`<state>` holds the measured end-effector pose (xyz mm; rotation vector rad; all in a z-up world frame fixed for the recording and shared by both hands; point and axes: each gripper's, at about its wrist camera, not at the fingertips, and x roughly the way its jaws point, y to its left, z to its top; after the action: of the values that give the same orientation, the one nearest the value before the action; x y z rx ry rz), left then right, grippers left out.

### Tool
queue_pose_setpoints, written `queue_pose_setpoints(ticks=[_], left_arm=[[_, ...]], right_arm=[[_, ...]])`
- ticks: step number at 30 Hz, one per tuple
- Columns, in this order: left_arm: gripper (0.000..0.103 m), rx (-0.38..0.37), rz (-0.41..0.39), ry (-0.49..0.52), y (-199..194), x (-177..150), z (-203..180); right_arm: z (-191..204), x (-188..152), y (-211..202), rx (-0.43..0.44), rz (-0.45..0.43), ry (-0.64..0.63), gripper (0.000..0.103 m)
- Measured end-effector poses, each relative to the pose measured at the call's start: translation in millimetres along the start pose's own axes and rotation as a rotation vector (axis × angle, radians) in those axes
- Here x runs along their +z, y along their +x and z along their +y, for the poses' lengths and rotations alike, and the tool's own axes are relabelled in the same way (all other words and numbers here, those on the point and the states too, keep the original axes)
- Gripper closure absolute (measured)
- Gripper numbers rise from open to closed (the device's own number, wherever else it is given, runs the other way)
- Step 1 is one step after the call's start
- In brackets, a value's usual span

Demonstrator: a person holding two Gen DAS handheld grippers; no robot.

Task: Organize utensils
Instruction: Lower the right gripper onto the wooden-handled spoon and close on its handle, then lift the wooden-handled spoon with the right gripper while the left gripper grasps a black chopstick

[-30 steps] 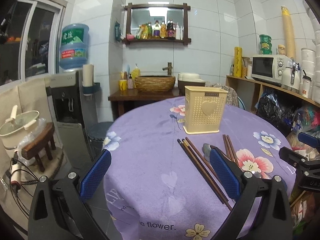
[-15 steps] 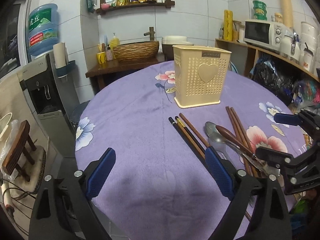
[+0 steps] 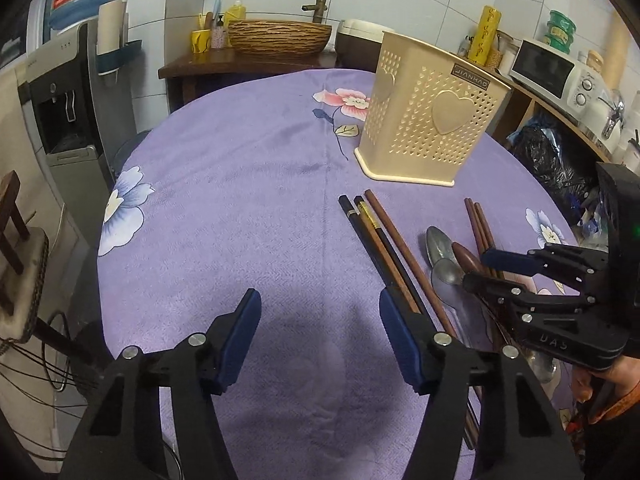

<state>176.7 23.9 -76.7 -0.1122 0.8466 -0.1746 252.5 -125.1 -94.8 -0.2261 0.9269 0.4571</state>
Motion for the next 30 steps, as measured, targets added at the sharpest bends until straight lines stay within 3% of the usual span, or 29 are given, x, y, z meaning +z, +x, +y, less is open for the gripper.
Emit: queue_pose_setpoints(ticks=[4,15,20,30], left_arm=[[0.043,-0.015,0.025,0.007,6,3,-4],[0.045,-0.023,0.071,0.055,30,13,-29],[0.047,0.068,0.102,0.115,46,10,-42],[0.045,0.128,0.114,0.135,39,2,-30]], right_arm=[[-1,1,4,0.021,0.008,0.009,0.087],[-47,-16,-32,0.019,-0.068,0.202,0.087],[-56,-27,-50,-0.027,-0.108,0.238,0.087],[-51,-32,-63,-0.039,-0.159,0.231,0.087]])
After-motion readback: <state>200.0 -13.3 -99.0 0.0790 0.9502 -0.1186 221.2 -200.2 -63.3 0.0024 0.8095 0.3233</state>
